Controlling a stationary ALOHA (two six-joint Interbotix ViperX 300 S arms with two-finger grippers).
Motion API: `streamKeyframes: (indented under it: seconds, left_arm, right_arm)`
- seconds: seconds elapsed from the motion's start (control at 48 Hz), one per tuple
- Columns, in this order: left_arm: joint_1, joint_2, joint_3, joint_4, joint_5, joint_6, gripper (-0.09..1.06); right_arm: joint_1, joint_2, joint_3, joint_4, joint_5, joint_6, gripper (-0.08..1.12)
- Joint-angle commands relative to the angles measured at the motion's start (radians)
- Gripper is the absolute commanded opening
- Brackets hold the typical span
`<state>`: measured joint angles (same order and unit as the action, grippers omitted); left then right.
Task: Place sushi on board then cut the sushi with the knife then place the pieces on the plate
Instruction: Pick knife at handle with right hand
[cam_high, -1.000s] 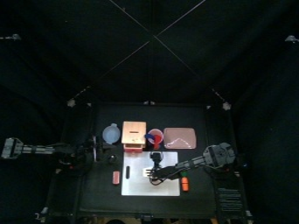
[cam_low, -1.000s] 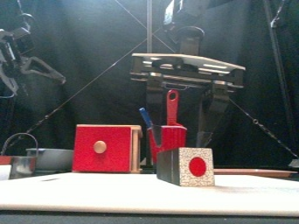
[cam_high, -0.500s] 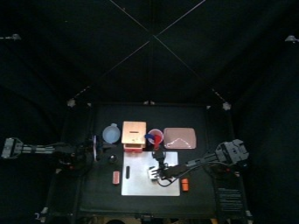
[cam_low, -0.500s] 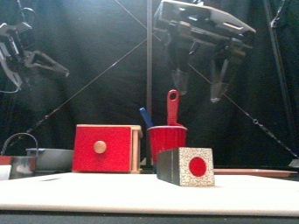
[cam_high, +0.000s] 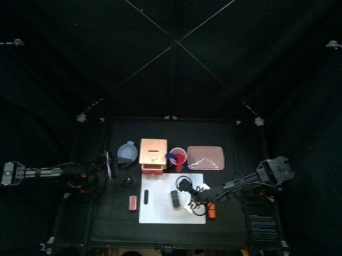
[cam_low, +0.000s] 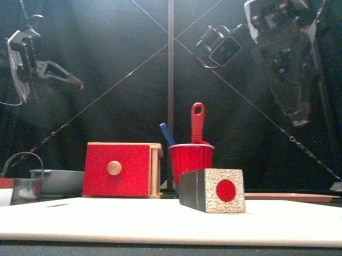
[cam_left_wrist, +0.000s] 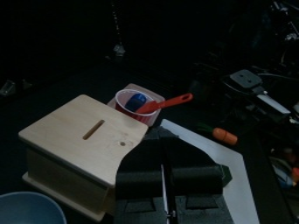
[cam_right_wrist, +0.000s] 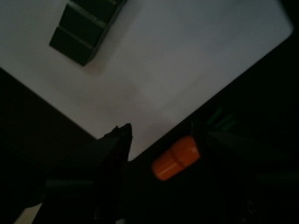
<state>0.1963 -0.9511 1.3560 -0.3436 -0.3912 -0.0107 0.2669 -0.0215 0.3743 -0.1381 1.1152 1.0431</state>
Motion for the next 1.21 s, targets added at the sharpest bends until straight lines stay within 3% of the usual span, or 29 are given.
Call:
streamKeyframes:
  seconds: [0.021, 0.25, 0.542, 0.896, 1.208]
  left_arm:
    - [0.006, 0.005, -0.040, -0.009, -0.005, 0.002, -0.01]
    - [0.008, 0.005, -0.037, -0.012, -0.005, -0.002, 0.00]
    - [0.008, 0.005, -0.037, -0.041, -0.006, -0.002, 0.00]
    - [0.009, 0.005, -0.020, -0.095, -0.003, -0.002, 0.00]
    - [0.008, 0.005, 0.002, -0.112, -0.003, -0.002, 0.00]
  right_arm:
    - [-0.018, -0.104, 0.020, -0.106, -0.002, -0.072, 0.89]
    - [-0.160, -0.210, 0.069, -0.129, 0.003, -0.345, 0.89]
    - [-0.354, -0.153, 0.006, -0.130, -0.020, -0.815, 0.89]
    - [-0.367, -0.054, -0.146, -0.112, -0.008, -1.075, 0.89]
    - [-0.367, 0.035, -0.245, -0.069, 0.032, -1.123, 0.89]
